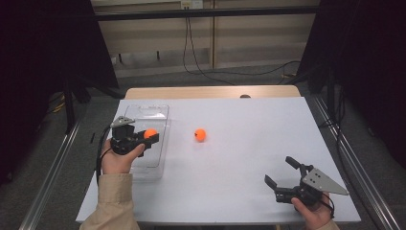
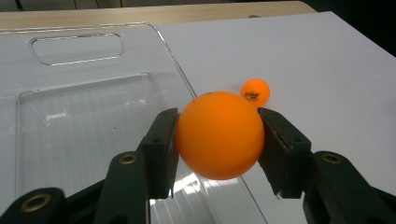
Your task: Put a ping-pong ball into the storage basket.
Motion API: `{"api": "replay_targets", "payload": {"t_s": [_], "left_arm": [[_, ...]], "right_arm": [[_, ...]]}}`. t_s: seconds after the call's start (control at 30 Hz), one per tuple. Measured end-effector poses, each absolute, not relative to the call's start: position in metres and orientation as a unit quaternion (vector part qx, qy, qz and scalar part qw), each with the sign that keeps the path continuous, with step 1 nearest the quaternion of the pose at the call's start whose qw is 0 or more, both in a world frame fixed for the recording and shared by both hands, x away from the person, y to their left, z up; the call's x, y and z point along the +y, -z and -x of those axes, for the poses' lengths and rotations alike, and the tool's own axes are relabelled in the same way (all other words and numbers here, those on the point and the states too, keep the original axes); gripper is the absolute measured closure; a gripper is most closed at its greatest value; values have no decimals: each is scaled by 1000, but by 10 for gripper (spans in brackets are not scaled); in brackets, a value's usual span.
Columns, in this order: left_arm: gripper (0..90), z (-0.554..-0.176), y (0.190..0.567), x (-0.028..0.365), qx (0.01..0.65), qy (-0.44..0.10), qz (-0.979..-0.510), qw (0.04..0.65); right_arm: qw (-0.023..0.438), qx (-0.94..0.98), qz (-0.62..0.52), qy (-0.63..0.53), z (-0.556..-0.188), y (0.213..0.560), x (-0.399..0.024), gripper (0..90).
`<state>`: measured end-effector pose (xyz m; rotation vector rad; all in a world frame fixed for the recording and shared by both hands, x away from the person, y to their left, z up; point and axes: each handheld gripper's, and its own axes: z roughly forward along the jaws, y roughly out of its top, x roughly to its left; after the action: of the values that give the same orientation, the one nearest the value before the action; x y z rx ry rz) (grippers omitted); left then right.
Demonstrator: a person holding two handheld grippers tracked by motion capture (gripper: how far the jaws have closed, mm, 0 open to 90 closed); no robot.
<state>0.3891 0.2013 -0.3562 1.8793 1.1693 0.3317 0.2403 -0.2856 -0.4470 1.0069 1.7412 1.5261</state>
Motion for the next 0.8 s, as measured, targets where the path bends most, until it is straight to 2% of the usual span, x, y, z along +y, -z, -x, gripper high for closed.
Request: {"api": "replay_targets", "payload": {"t_s": [0.8], "left_arm": [[511,-396,369,207,486,-146,-755,415]], "right_arm": [[304,657,-379,-576,-240,447,-286,21]]}}
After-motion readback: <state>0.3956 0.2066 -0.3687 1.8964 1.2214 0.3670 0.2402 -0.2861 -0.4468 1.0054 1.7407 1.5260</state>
